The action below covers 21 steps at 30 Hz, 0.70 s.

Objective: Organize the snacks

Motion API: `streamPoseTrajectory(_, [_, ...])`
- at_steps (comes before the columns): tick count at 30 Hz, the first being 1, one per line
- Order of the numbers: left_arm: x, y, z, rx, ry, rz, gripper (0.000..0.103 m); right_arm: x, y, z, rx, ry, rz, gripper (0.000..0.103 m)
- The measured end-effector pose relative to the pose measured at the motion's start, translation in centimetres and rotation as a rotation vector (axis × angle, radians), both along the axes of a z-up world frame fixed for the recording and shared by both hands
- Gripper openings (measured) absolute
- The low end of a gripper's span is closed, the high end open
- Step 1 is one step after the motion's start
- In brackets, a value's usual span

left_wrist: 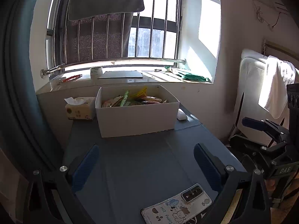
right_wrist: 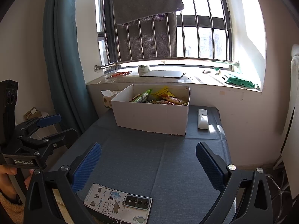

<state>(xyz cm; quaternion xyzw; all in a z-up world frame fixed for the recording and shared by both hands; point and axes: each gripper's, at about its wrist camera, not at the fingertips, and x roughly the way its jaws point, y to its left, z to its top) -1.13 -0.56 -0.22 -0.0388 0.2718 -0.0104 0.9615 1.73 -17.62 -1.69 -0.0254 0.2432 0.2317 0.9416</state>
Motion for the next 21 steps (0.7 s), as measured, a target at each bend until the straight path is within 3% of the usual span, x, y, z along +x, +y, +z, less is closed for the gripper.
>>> streamPoseTrajectory(21, [-0.14, -0.02, -0.04, -0.009, -0.004, -0.005, 0.103, 0.0, 0.14, -0.13, 0.001, 0.003, 0.003, 0.103])
